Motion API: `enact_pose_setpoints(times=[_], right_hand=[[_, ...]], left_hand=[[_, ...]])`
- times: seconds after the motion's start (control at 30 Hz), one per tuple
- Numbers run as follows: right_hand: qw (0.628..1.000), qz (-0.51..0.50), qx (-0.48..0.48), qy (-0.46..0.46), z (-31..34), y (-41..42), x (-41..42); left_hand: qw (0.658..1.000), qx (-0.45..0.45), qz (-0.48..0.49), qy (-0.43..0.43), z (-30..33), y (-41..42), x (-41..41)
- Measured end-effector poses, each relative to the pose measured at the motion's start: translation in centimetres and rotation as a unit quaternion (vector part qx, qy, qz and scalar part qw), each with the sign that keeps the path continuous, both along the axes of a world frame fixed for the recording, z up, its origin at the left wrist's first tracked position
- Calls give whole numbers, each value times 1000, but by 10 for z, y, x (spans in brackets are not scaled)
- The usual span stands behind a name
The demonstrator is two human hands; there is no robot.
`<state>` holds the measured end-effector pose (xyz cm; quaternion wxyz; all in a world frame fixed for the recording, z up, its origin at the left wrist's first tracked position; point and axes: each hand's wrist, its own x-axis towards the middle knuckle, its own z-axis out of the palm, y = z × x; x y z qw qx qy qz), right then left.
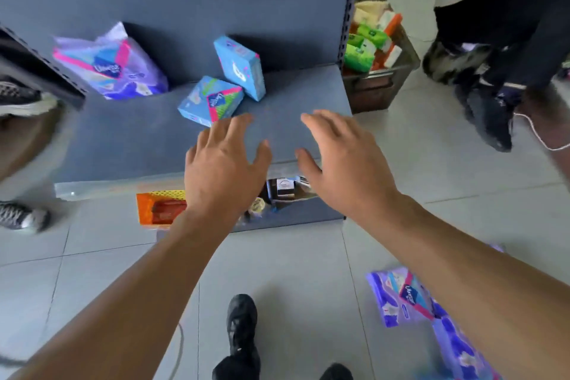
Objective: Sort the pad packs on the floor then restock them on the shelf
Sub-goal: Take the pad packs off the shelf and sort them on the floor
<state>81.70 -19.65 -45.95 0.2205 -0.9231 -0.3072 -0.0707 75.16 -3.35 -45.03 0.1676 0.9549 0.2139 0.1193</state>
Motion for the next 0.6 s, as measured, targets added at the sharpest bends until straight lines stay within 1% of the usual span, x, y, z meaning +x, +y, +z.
enact_pose_setpoints(times=[0.23,0.6], right_hand=[[998,52,-14,24,-23,122,-7],[993,89,-40,66,-61,255,3]], left_hand=[[998,-12,61,15,-25,107,-18],[996,-28,82,21,-60,224,-9]])
